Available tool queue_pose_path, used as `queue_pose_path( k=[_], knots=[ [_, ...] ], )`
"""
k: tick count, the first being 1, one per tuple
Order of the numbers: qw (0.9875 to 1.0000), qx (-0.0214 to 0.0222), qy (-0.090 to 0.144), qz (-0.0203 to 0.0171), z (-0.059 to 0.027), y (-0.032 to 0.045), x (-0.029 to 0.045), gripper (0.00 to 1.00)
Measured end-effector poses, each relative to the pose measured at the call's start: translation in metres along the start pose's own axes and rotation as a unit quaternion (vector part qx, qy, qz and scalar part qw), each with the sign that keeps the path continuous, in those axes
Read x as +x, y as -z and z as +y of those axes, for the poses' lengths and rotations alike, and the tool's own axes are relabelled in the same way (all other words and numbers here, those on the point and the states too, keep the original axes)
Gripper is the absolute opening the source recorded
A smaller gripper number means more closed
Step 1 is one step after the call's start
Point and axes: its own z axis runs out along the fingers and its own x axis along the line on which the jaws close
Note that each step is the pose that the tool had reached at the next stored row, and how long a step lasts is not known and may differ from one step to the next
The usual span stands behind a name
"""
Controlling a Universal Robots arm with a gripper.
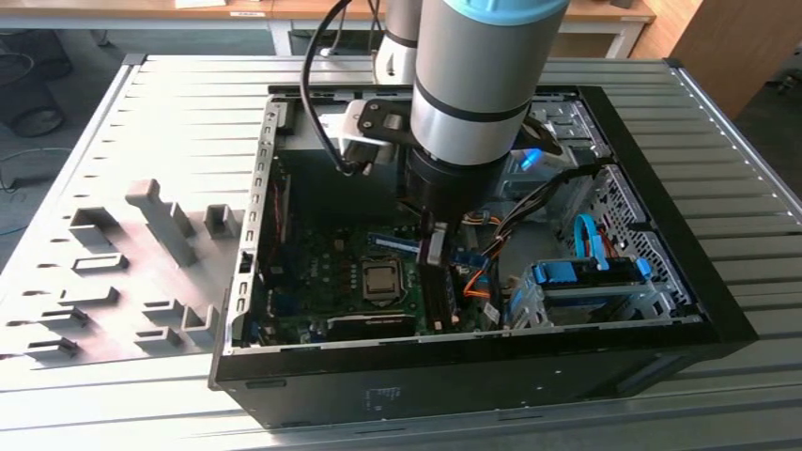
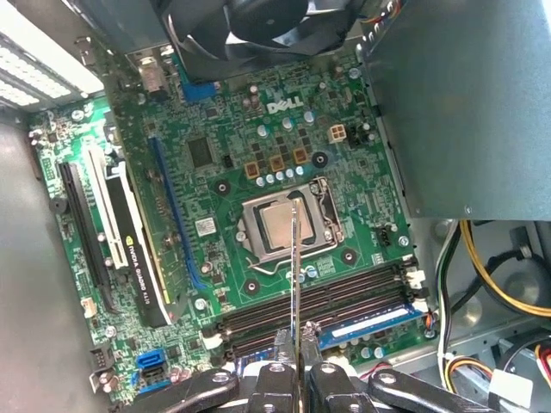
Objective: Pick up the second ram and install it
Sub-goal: 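Insert the second ram into the second slot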
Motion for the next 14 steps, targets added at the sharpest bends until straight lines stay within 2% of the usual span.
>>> queue_pose_path(
  k=[8,14],
  knots=[
    [0.9998,0.0014,-0.02,-0.0003,0.0,-0.0001,0.0,0.14],
    [0.9991,0.0028,-0.042,-0.0008,0.0,-0.0002,0.0,0.14]
  ],
)
